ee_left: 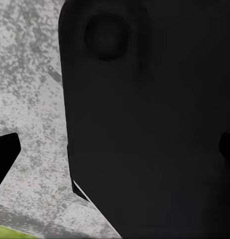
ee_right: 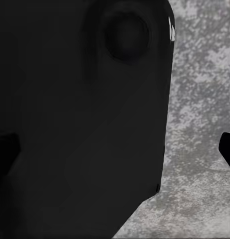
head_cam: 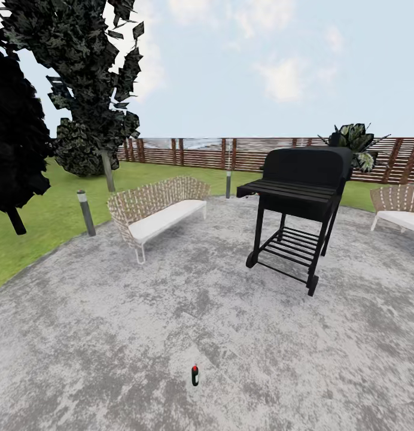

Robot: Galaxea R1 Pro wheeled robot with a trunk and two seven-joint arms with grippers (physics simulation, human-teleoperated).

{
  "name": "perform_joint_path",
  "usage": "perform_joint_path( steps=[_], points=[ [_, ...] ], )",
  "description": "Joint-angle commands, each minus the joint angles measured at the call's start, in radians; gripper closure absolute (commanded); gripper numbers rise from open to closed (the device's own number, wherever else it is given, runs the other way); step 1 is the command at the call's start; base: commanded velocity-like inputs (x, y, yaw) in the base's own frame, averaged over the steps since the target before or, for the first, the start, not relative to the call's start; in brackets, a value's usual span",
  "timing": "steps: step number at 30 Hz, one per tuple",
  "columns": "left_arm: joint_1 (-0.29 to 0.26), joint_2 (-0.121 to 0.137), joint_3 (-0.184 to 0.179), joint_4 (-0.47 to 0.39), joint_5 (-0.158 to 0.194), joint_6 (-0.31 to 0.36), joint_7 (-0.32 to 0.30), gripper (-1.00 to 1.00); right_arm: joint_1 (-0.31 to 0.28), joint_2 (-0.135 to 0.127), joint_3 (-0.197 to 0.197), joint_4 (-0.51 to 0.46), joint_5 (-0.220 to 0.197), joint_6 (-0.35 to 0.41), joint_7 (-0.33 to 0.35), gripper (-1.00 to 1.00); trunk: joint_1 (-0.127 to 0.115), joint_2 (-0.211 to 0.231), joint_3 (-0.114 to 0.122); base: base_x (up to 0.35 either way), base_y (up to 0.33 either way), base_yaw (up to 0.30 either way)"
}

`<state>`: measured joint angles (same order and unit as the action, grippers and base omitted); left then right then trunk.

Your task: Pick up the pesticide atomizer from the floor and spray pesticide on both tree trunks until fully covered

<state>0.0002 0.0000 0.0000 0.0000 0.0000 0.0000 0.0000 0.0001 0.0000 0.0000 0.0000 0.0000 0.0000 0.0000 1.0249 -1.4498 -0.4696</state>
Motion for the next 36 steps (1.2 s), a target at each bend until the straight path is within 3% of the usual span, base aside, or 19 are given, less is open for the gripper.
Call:
perform_joint_path(
  steps=[1, 9, 25, 29, 36],
  points=[
    [0.0, 0.002, 0.002, -0.003, -0.001, -0.002, -0.002, -1.0, -0.006, 0.006, 0.0, -0.006, -0.002, 0.005, 0.002, -1.0, 0.0, 0.0, 0.0, 0.0, 0.0, 0.0],
    [0.002, -0.001, 0.003, -0.002, 0.002, -0.002, -0.002, -1.0, -0.018, 0.05, 0.001, -0.034, 0.0, -0.001, 0.0, -1.0, 0.0, 0.0, 0.0, 0.0, 0.0, 0.0],
    [0.0, 0.007, 0.002, -0.006, 0.005, -0.001, 0.002, -1.0, -0.02, 0.058, 0.002, -0.033, 0.0, -0.002, 0.0, -1.0, 0.0, 0.0, 0.0, 0.0, 0.0, 0.0],
    [-0.011, 0.016, 0.002, -0.027, 0.004, -0.001, 0.006, -1.0, -0.02, 0.042, 0.003, -0.104, 0.003, -0.002, -0.003, -1.0, 0.0, 0.0, 0.0, 0.0, 0.0, 0.0],
    [-0.027, 0.027, 0.002, -0.183, 0.003, 0.0, 0.01, -1.0, -0.02, -0.011, 0.002, -0.287, 0.004, -0.002, -0.006, -1.0, 0.0, 0.0, 0.0, 0.0, 0.0, 0.0]
  ],
)
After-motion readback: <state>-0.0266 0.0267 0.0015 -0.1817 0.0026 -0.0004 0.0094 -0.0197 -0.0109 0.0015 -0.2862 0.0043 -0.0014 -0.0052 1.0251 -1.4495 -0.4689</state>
